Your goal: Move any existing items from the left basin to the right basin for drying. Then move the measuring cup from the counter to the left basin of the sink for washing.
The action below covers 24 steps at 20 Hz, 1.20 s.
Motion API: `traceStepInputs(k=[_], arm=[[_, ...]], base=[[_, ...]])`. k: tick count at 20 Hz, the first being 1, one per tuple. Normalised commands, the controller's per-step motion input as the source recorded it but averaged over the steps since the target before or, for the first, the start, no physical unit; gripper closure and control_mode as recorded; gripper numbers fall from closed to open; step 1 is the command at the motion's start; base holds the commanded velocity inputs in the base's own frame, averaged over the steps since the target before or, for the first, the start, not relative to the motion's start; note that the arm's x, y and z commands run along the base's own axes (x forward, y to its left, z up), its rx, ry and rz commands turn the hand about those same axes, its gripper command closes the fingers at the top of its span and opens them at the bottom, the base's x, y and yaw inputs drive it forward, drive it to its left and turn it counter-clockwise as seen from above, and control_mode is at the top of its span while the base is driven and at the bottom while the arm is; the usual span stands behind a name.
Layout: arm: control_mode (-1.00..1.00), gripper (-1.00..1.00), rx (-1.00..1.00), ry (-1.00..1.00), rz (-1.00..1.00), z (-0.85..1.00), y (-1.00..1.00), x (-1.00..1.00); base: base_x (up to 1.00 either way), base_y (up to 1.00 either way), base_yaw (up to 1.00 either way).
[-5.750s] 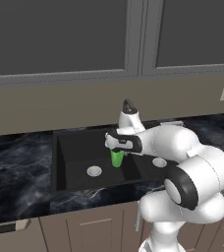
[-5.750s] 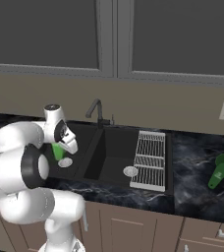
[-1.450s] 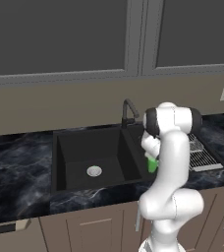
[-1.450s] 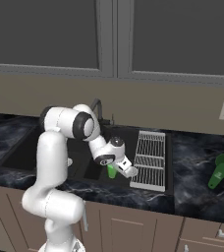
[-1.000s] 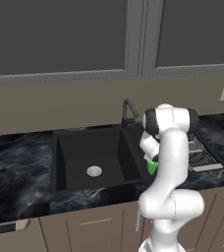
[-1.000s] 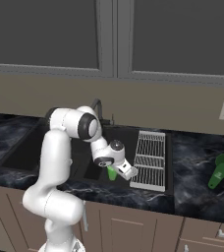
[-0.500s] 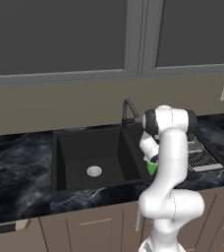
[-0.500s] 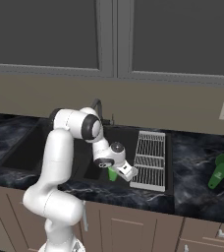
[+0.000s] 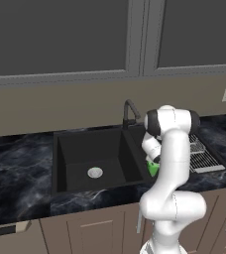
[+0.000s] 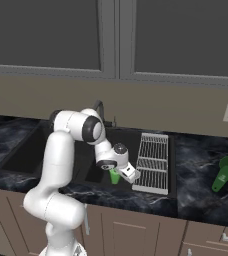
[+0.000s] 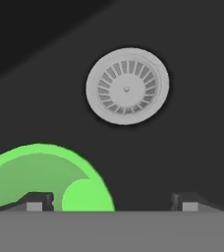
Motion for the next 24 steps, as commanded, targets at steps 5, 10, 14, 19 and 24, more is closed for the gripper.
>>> traceStepInputs(k=[5,10,14,19,24], arm=[[-1.00,-1.00,-0.01,0.00,0.00,0.30,0.01,-0.04],[-1.00,-1.00,-0.04,0.00,0.00,0.42,0.02,0.00],[-1.00,-1.00,-0.04,0.00,0.00,0.39,0.01,0.00],[-1.00,-1.00,-0.02,0.00,0.00,0.43,0.00,-0.01],[-1.00,-1.00,0.00,0.00,0.00,0.44,0.00,-0.02]], base=[[0.00,0.00,0.00],[0.00,0.00,0.00],[0.00,0.00,0.00],[0.00,0.00,0.00],[0.00,0.00,0.00]])
